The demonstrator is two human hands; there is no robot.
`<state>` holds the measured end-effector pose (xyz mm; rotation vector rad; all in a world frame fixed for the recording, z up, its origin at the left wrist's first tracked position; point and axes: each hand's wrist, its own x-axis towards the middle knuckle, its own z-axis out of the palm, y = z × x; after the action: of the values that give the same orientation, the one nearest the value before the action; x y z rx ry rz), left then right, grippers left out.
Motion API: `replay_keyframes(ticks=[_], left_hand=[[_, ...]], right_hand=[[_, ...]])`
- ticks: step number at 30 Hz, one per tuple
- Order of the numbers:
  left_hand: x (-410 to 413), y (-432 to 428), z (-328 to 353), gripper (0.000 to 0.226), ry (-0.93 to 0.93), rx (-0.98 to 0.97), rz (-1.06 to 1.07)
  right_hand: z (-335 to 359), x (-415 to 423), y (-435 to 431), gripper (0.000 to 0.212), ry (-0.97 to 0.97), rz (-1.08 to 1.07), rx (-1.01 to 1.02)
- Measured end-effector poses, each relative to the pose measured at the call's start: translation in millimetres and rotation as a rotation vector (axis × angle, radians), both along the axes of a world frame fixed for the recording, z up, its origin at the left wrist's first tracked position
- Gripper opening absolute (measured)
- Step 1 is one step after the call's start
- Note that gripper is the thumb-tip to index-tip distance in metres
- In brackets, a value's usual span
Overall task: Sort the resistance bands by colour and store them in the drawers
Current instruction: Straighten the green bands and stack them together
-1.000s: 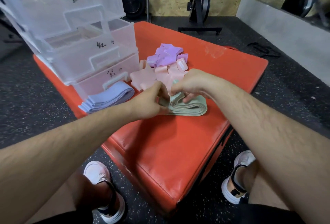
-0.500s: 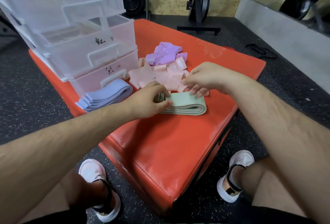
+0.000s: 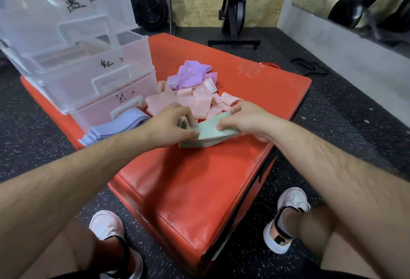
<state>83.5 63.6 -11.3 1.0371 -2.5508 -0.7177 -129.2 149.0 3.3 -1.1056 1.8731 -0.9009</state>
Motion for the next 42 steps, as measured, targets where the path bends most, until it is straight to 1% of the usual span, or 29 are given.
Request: replay_keyframes(ticks=[2, 3, 5, 6, 7, 9, 11, 14, 18, 20, 21, 22, 23, 24, 25, 26, 29, 30, 31, 33, 34, 35, 36, 37, 38, 39, 40, 41, 42], left_hand=[[-1, -3, 10, 0.044, 0.019, 0.010, -0.012], [-1, -4, 16, 0.057, 0.068, 0.074, -0.010], [-3, -4, 27, 0.083, 0.200, 0.272, -0.011], [-4, -4, 32, 0.090, 0.257, 0.371, -0.030], [-4, -5, 34, 0.091, 0.309, 0.468, -0.060], [-1, -8, 38, 0.081, 0.362, 0.611, -0.130], [2, -10, 40, 0.068, 0.382, 0.649, -0.160], [7, -15, 40, 0.063, 0.473, 0.650, -0.083], [14, -23, 38, 0.061, 0.533, 0.672, -0.004], [18, -28, 40, 0.055, 0.619, 0.688, 0.072], [20, -32, 42, 0.051, 0.651, 0.677, 0.131], [22, -35, 45, 0.047, 0.665, 0.662, 0.191], [25, -40, 46, 0.044, 0.662, 0.651, 0.243], [28, -43, 48, 0.044, 0.649, 0.642, 0.283], [32, -48, 47, 0.045, 0.628, 0.632, 0.317], [36, -51, 46, 0.048, 0.603, 0.618, 0.351], [47, -62, 40, 0.047, 0.555, 0.579, 0.467], [51, -66, 39, 0.044, 0.561, 0.574, 0.490], [54, -69, 40, 0.042, 0.573, 0.574, 0.505], [60, -73, 42, 0.040, 0.595, 0.581, 0.527], [62, -73, 44, 0.041, 0.601, 0.585, 0.533], [63, -73, 46, 0.043, 0.604, 0.588, 0.542], [64, -72, 48, 0.044, 0.603, 0.588, 0.551], [64, -72, 50, 0.045, 0.599, 0.587, 0.554], [64, -72, 51, 0.047, 0.597, 0.585, 0.552], [63, -72, 53, 0.048, 0.596, 0.586, 0.546], [62, -72, 55, 0.048, 0.595, 0.586, 0.541], [60, -72, 57, 0.047, 0.592, 0.586, 0.536], [58, -73, 59, 0.046, 0.588, 0.586, 0.534]], right_hand=[[11, 3, -3, 0.048, 0.003, 0.026, -0.103], [18, 5, -3, 0.052, -0.022, 0.047, -0.150], [33, 9, -3, 0.056, -0.076, 0.110, -0.228], [39, 9, -6, 0.058, -0.086, 0.146, -0.262], [45, 10, -9, 0.059, -0.090, 0.175, -0.293], [55, 12, -18, 0.062, -0.100, 0.192, -0.347], [61, 14, -27, 0.060, -0.134, 0.181, -0.395], [62, 15, -39, 0.054, -0.194, 0.172, -0.429], [58, 26, -59, 0.050, -0.242, 0.182, -0.440], [58, 33, -72, 0.038, -0.323, 0.161, -0.472], [57, 36, -81, 0.031, -0.330, 0.144, -0.474], [54, 37, -91, 0.025, -0.272, 0.129, -0.460], [50, 38, -101, 0.021, -0.151, 0.129, -0.438], [44, 40, -109, 0.020, 0.009, 0.148, -0.410], [37, 43, -117, 0.020, 0.147, 0.180, -0.384], [30, 48, -124, 0.023, 0.240, 0.220, -0.365], [14, 63, -146, 0.031, 0.370, 0.264, -0.336], [10, 64, -155, 0.036, 0.459, 0.263, -0.303], [2, 64, -165, 0.047, 0.571, 0.289, -0.230], [-14, 68, -176, 0.073, 0.797, 0.430, 0.027], [-22, 72, -180, 0.087, 0.869, 0.504, 0.137], [-30, 74, -183, 0.102, 0.911, 0.553, 0.193], [-37, 75, -189, 0.111, 0.913, 0.564, 0.245], [-37, 76, -193, 0.111, 0.906, 0.562, 0.264], [-38, 75, -198, 0.101, 0.908, 0.544, 0.267], [-37, 74, -202, 0.083, 0.907, 0.529, 0.243], [-33, 73, -201, 0.061, 0.879, 0.505, 0.186], [-34, 70, -203, 0.036, 0.832, 0.478, 0.131], [-32, 69, -200, 0.020, 0.770, 0.478, 0.070]])
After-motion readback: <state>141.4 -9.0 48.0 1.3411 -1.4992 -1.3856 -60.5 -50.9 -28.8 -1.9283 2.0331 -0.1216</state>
